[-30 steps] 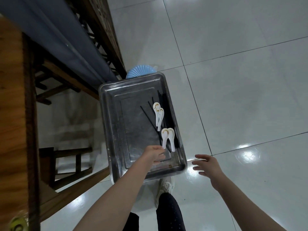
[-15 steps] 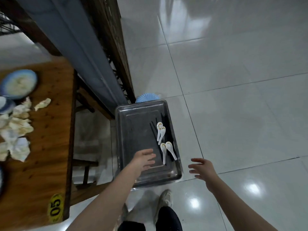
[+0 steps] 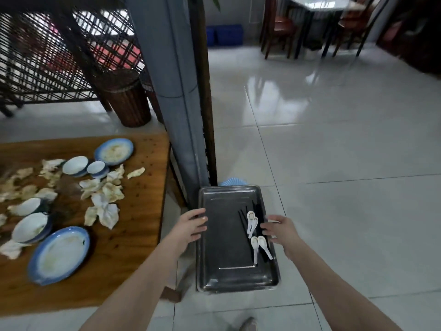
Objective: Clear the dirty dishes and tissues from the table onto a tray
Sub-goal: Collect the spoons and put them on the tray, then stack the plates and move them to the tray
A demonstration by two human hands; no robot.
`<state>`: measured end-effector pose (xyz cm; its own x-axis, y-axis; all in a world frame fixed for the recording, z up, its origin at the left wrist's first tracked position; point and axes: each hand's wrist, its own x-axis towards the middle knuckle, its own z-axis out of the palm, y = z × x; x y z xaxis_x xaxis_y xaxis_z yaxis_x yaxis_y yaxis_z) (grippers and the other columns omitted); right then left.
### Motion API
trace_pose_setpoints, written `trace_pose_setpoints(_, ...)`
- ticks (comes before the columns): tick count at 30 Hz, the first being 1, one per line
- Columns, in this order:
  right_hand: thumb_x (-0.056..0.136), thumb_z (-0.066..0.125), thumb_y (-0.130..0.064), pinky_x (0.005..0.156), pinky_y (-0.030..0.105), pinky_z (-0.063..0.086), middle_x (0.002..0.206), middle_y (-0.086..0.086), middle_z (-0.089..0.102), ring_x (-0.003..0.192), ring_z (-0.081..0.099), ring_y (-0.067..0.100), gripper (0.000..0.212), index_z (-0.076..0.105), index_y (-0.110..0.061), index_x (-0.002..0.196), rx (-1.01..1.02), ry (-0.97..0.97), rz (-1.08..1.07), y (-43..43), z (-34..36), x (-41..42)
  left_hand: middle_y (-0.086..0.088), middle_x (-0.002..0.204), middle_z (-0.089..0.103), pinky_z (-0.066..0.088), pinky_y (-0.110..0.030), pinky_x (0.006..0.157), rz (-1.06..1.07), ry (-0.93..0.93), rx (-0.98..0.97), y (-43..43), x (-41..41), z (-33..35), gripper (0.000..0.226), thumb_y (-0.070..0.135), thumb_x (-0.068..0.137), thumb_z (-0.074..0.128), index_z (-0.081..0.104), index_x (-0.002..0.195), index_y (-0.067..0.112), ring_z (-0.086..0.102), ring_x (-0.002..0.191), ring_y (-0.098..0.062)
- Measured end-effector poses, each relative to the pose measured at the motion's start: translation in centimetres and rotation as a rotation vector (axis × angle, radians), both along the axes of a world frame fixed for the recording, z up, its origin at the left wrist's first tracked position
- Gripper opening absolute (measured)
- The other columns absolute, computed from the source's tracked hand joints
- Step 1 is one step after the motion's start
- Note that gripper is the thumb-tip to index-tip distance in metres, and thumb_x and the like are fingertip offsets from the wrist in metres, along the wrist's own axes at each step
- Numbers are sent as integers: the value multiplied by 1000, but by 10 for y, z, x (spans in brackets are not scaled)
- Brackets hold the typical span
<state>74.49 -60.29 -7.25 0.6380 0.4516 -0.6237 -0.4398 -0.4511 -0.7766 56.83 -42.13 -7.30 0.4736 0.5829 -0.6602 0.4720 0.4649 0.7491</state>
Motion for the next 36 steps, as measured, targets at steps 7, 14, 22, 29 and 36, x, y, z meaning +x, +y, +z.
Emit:
trace_pose_setpoints(7, 86, 64, -4, 61, 25, 44, 93, 9, 67, 76, 62, 20, 26, 61, -10, 110, 6, -107, 125, 53, 28, -85, -9, 123, 62, 44, -37, 91, 64, -74, 18, 18, -83, 39, 36, 8, 94, 57, 54, 128, 18, 61, 106, -25)
trace_pose_setpoints(14, 87, 63, -6, 62, 25, 45, 91, 5, 67, 72, 61, 13, 19, 64, -17, 103, 48, -152, 240, 108, 42, -170, -1, 120, 63, 44, -36, 87, 177, -118, 40, 56, -198, 59, 33, 13, 94, 59, 56, 125, 24, 61, 108, -20)
trace_pose_setpoints(22, 87, 65, -12, 64, 27, 45, 95, 6, 68, 81, 63, 17, 18, 61, -20, 103, 52, -139, 419, 177, 51, -254, -7, 122, 63, 45, -41, 99, 393, -125, 36, 92, -304, 57, 29, 12, 92, 62, 62, 119, 23, 62, 107, -24)
trace_pose_setpoints(29, 86, 65, -8, 72, 30, 45, 100, 3, 67, 89, 63, 17, 22, 63, -19, 105, 28, -142, 519, 230, 44, -304, -4, 116, 60, 49, -39, 88, 566, -74, 55, 120, -364, 46, 24, 11, 89, 66, 65, 109, 23, 63, 97, -23)
trace_pose_setpoints(36, 89, 61, -5, 79, 31, 47, 111, 7, 64, 93, 62, 19, 25, 62, -17, 111, -41, -120, 615, 280, 18, -334, -8, 115, 63, 44, -32, 70, 649, 13, 23, 145, -404, 27, 33, 18, 84, 73, 60, 114, 22, 61, 103, -25)
